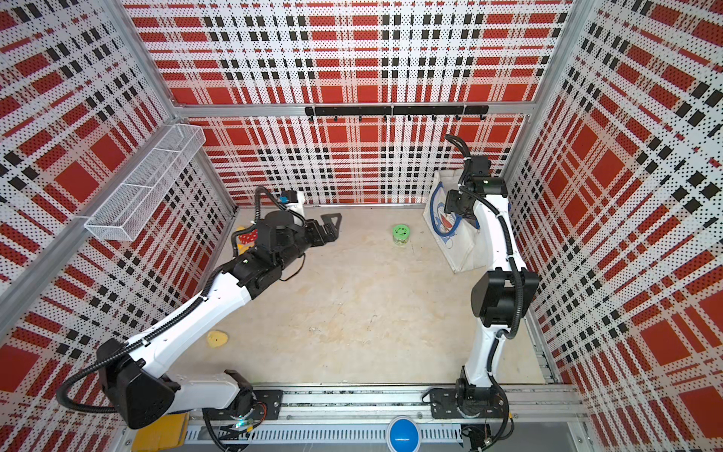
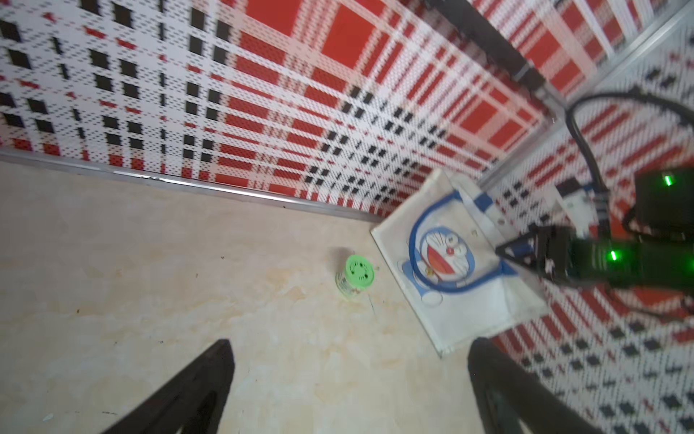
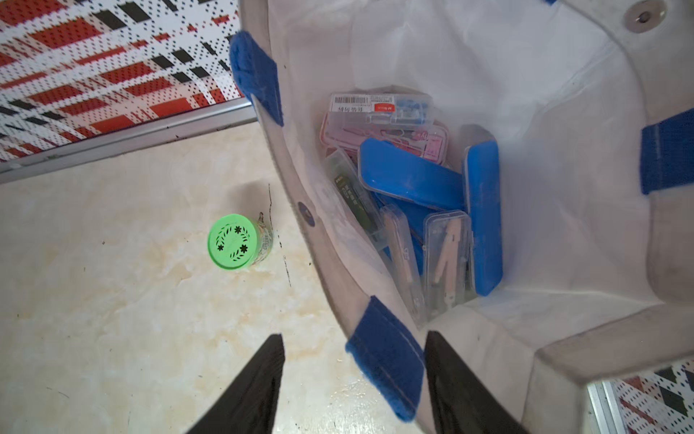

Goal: Take out the compass set from the canvas bag
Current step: Move the canvas bag to the center of the board.

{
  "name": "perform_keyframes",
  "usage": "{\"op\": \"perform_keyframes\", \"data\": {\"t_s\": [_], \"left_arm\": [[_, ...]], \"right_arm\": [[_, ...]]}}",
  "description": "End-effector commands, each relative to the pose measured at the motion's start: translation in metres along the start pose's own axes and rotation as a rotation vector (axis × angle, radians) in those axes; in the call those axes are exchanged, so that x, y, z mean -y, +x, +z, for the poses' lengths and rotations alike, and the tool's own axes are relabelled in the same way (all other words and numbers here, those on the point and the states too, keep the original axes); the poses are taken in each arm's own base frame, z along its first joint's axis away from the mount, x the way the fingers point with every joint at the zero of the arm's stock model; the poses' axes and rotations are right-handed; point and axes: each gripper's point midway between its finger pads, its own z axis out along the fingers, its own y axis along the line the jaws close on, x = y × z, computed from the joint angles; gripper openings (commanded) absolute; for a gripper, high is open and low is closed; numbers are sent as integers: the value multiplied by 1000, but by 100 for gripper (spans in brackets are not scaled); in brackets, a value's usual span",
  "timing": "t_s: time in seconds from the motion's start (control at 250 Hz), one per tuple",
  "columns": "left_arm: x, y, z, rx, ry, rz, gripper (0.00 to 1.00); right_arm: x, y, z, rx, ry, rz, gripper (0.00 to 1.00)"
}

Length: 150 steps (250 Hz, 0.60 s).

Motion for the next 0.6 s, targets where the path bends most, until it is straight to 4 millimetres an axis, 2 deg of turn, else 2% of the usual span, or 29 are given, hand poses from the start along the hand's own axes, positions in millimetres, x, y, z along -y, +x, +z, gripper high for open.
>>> {"op": "perform_keyframes", "data": {"t_s": [0.0, 0.156, 0.248, 0.348, 0.472, 0.596], "left_arm": [[-5, 2, -13, 4, -135, 176, 100], [19, 1, -26, 42, -151, 269, 100], [27, -4, -30, 52, -162, 304, 100], [20, -15, -35, 78, -226, 270, 100], [15, -23, -42, 113, -262, 231, 100], [13, -18, -39, 77, -219, 191, 100]], "right_arm": [[1, -2, 8, -14, 0, -35, 55], [12, 2, 22, -42, 26, -37, 45], [14, 4, 27, -53, 36, -48, 39], [16, 8, 27, -65, 48, -47, 27], [21, 15, 18, -68, 68, -32, 14], [24, 25, 1, -81, 81, -4, 1]]}}
